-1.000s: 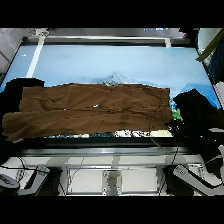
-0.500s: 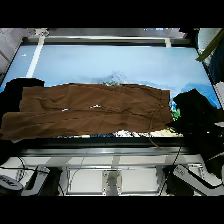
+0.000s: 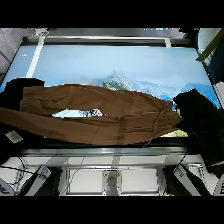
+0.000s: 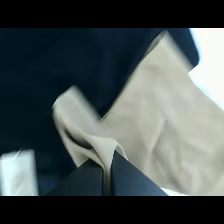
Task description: Fold the clothes and pants, and hang the long-sleeved shirts on hangers.
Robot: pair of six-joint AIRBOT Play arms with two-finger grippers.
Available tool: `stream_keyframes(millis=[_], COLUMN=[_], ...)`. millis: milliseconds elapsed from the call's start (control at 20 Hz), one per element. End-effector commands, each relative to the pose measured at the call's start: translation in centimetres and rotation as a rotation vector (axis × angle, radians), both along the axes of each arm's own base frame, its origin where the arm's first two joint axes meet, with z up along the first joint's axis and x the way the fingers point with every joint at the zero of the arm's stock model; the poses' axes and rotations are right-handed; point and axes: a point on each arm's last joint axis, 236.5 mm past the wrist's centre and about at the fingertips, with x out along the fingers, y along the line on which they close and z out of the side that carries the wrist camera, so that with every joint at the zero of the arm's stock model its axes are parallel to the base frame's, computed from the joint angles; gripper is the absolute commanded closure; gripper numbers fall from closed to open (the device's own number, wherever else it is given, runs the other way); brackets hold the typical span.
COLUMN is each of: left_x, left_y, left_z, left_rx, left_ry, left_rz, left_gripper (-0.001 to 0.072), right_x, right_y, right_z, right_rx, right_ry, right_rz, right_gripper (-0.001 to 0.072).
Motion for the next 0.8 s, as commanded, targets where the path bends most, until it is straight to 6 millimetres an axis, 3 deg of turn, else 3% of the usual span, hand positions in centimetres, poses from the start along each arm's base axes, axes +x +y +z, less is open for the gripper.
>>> stream_keyframes(millis=[0, 200, 250, 350, 450, 600, 750], left_x=[6.6, 14.8, 16.5, 18.4, 19.1, 19.3, 18.7], left_y=[-0.3, -1.3, -2.1, -1.6, -0.7, 0.1, 0.0], left_z=[0.9, -1.6, -2.8, -4.8, -5.5, -4.5, -3.3], left_rx=[-0.014, -0.054, -0.054, -0.008, 0.064, 0.140, 0.162], left_ry=[-0.059, -0.086, -0.076, -0.035, 0.015, 0.027, 0.060], left_rz=[-0.052, -0.107, -0.133, -0.108, -0.088, -0.097, -0.134], left_gripper=[0.0696, 0.0696, 0.0696, 0.0696, 0.0696, 0.0696, 0.0696], right_x=[4.0, 8.1, 9.0, 10.9, 12.4, 13.1, 11.2], right_y=[-3.0, -2.5, -1.9, -1.2, -1.4, -2.5, -1.6], right_z=[0.7, -2.0, -2.9, -4.1, -3.4, -1.0, 2.2], right_rx=[-0.034, 0.018, 0.023, 0.034, 0.059, 0.020, 0.018], right_ry=[-0.017, 0.052, 0.072, 0.087, 0.081, 0.036, 0.024], right_rz=[-0.171, -0.213, -0.211, -0.190, -0.189, -0.151, 0.035], right_gripper=[0.0691, 0.0691, 0.0691, 0.0691, 0.0691, 0.0691, 0.0690])
